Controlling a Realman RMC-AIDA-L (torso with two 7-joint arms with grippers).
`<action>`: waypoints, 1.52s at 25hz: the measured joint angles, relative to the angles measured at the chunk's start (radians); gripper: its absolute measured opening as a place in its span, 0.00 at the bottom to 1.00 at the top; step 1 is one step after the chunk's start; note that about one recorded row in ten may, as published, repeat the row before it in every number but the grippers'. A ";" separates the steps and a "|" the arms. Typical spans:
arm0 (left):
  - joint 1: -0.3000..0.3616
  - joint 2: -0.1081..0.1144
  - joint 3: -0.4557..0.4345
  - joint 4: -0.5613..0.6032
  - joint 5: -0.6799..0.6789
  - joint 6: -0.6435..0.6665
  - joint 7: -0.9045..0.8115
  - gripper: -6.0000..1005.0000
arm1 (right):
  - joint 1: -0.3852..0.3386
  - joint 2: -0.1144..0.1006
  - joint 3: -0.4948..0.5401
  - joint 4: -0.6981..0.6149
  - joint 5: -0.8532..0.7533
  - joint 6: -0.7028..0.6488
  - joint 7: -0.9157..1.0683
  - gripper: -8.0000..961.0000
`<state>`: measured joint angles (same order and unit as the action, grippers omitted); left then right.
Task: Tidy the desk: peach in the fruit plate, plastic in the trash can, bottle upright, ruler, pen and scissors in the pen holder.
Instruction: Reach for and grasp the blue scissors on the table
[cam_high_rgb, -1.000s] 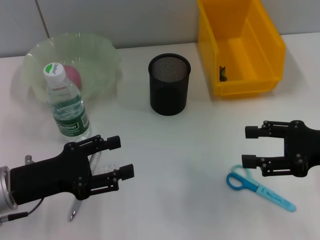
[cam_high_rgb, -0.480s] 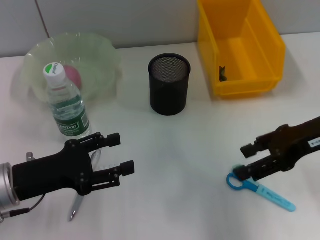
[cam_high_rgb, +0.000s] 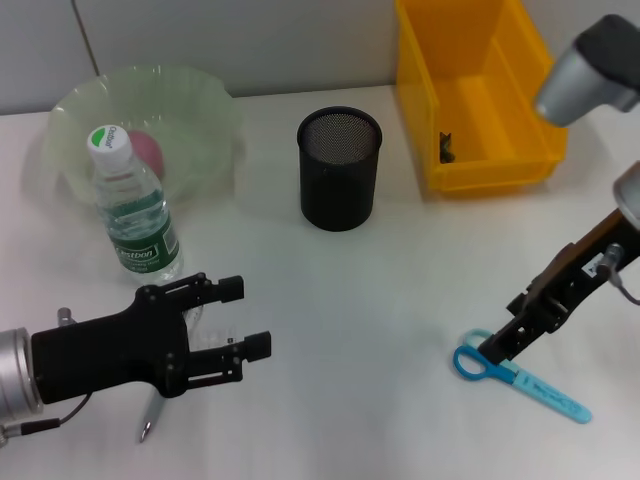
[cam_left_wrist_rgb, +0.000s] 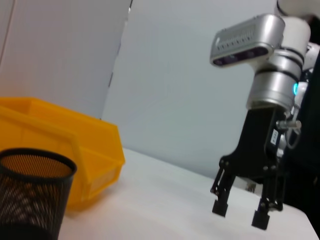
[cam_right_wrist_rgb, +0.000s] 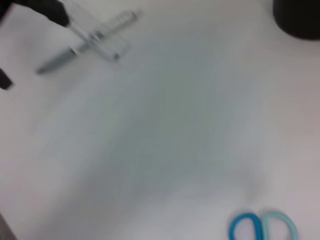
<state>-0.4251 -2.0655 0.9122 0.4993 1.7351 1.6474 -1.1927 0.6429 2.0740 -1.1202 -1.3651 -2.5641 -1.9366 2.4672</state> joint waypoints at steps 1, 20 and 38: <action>-0.001 0.001 0.000 0.003 0.014 -0.003 0.000 0.80 | 0.007 0.000 -0.021 -0.003 -0.016 0.000 0.018 0.77; 0.008 0.010 -0.002 0.070 0.113 -0.003 -0.039 0.80 | 0.044 0.010 -0.322 0.063 -0.172 0.052 0.206 0.75; 0.008 0.027 -0.007 0.071 0.113 0.000 -0.039 0.79 | -0.019 0.014 -0.467 0.096 -0.165 0.248 0.199 0.73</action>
<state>-0.4173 -2.0383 0.9048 0.5707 1.8485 1.6473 -1.2318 0.6243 2.0880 -1.5870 -1.2695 -2.7293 -1.6884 2.6660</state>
